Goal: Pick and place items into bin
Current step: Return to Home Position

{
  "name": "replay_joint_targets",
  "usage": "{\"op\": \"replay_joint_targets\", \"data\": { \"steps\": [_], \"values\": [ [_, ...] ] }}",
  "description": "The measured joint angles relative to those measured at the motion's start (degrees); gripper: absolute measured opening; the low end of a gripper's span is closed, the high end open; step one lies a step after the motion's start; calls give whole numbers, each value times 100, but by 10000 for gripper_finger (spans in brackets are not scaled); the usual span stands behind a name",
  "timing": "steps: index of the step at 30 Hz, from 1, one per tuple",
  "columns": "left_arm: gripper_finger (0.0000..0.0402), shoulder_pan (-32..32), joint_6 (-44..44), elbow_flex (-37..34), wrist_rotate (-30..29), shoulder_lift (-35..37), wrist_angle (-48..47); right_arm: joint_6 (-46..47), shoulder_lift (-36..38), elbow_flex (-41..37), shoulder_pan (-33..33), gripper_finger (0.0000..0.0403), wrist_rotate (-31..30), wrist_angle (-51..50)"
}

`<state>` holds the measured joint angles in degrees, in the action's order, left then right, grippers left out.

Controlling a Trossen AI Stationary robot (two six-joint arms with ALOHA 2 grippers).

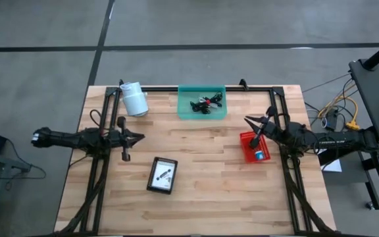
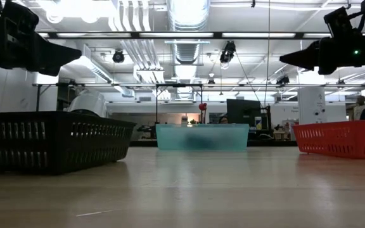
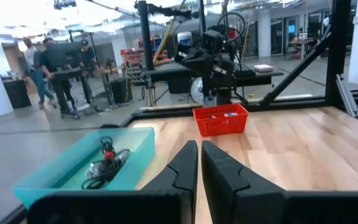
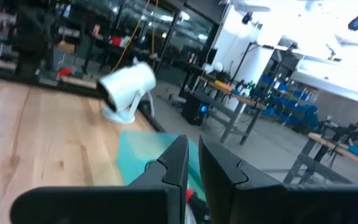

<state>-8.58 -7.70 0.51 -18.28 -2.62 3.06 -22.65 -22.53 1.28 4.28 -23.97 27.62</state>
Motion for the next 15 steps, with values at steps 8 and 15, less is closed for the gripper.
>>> {"op": "replay_joint_targets", "data": {
  "steps": [8, 15],
  "values": [
    [6, 0, 131, 0, -4, -46, -15, 453, 5, 0, 4, 11, 509, -506],
    [6, 0, 131, 0, -13, -34, -45, 859, 5, 32, 3, 8, 1112, -852]
  ]
}}
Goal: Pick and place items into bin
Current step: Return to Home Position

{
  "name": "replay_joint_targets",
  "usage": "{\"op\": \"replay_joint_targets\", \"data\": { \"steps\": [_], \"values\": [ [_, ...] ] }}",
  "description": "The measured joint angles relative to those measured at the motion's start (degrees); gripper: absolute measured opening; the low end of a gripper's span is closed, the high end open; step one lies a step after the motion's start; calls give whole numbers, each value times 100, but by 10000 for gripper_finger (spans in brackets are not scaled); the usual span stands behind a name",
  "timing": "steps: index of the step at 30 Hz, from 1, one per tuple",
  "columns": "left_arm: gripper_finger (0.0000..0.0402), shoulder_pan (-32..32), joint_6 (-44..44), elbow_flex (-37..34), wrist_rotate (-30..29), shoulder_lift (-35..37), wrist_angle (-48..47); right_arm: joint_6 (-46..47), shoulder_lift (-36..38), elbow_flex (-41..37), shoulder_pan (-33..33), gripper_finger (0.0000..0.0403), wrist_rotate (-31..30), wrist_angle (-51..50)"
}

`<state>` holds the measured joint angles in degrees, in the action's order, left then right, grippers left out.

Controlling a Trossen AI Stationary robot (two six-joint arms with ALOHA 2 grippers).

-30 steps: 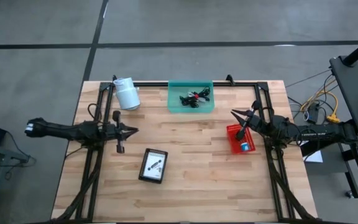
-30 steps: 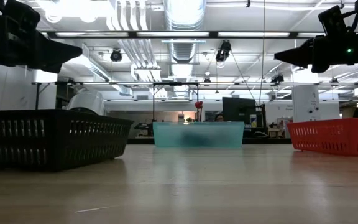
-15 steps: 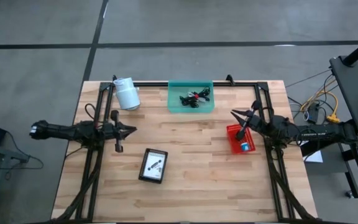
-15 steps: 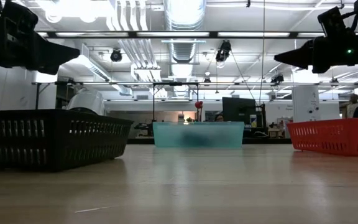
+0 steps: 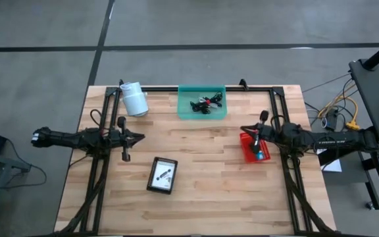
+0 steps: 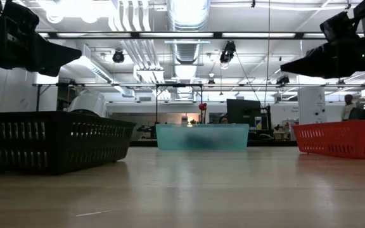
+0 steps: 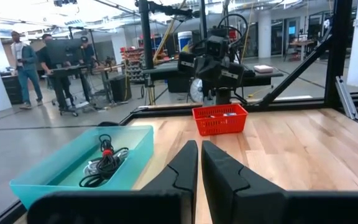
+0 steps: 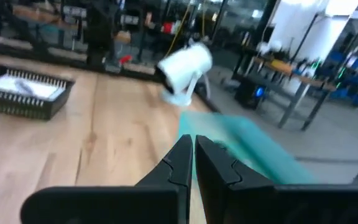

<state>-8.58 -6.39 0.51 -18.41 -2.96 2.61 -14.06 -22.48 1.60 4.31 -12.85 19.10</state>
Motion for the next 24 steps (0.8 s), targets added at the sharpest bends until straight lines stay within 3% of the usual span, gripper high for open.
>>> {"op": "replay_joint_targets", "data": {
  "steps": [9, 15, 24],
  "values": [
    [6, -2, -2, 0, -2, -5, -4, 876, 159, 345, -2, 8, 876, -1191],
    [6, -2, -42, 0, -2, 9, -4, 1014, 618, 208, 5, 8, 859, -1134],
    [6, 0, 17, 0, 17, 4, -7, 1088, 1932, 71, 6, 8, 857, -1852]
  ]
}}
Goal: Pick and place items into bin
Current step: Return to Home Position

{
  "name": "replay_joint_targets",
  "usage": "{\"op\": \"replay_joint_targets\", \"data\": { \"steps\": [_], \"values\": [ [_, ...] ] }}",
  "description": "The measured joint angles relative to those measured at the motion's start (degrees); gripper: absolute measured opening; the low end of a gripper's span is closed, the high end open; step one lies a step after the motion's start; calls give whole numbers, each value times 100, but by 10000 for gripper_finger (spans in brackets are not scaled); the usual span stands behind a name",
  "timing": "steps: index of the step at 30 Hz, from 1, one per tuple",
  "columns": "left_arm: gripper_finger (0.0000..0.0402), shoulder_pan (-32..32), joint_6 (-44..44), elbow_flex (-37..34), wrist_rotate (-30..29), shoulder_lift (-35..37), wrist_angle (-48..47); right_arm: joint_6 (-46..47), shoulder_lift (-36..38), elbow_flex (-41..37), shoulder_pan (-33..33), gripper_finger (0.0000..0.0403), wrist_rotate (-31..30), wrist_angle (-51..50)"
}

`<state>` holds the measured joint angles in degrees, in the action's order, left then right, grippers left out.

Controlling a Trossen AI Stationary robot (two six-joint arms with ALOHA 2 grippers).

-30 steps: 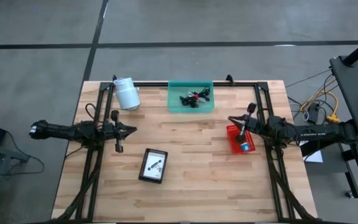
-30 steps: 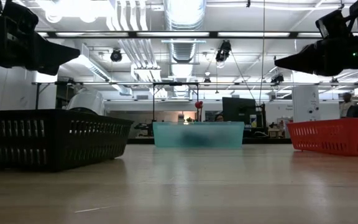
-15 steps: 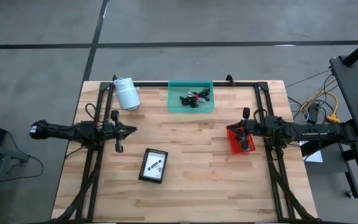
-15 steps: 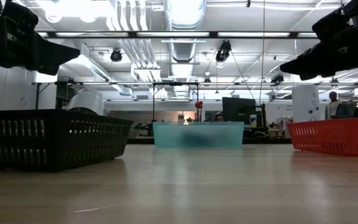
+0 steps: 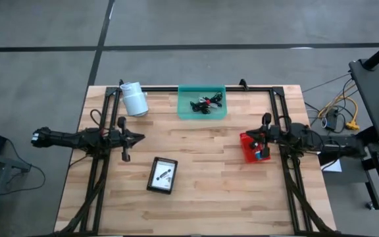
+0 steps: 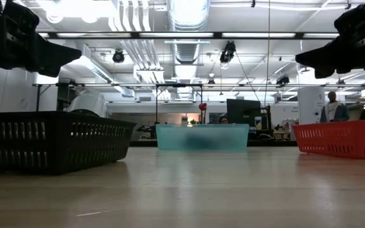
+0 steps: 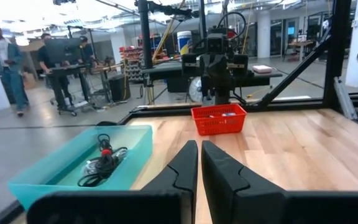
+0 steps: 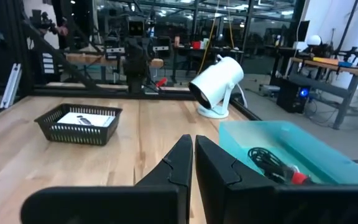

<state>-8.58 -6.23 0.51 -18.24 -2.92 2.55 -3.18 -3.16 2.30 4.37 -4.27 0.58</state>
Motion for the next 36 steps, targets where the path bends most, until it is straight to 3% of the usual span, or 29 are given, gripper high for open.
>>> {"op": "replay_joint_targets", "data": {
  "steps": [3, 13, 36],
  "values": [
    [6, -2, 145, 0, 52, -2, -2, 91, 320, -82, 0, 8, 1, -201],
    [6, -4, 591, 0, 258, -48, -17, 250, 308, -102, 1, 8, 65, -139],
    [6, -4, 598, -9, 361, -222, 53, -151, 230, -111, -1, 8, 173, -136]
  ]
}}
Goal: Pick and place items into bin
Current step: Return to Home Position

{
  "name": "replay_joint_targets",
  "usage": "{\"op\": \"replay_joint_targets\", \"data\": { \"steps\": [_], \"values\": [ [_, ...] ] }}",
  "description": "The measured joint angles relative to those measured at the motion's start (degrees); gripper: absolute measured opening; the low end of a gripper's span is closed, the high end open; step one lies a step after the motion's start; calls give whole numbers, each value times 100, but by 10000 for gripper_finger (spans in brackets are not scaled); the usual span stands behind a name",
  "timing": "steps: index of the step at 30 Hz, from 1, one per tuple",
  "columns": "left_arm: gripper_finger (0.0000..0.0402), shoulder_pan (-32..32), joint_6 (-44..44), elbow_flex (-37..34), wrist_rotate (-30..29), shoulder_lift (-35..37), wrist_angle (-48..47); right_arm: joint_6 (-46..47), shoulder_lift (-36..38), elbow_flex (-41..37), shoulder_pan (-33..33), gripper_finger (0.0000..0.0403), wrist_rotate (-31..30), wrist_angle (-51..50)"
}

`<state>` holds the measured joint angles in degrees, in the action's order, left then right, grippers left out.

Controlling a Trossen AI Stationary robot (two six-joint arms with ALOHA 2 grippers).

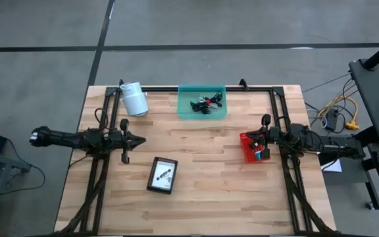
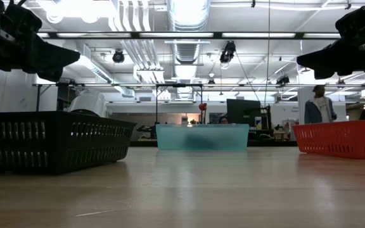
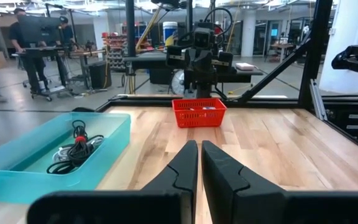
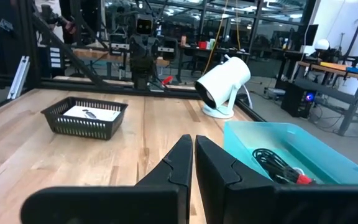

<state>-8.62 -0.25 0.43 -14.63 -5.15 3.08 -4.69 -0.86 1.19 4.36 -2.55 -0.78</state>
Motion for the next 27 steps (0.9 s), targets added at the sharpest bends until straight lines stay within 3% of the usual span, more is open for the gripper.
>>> {"op": "replay_joint_targets", "data": {
  "steps": [27],
  "values": [
    [6, 0, -7, 15, -15, -7, 84, -17, -2, 0, 0, 8, -9, 0]
  ]
}}
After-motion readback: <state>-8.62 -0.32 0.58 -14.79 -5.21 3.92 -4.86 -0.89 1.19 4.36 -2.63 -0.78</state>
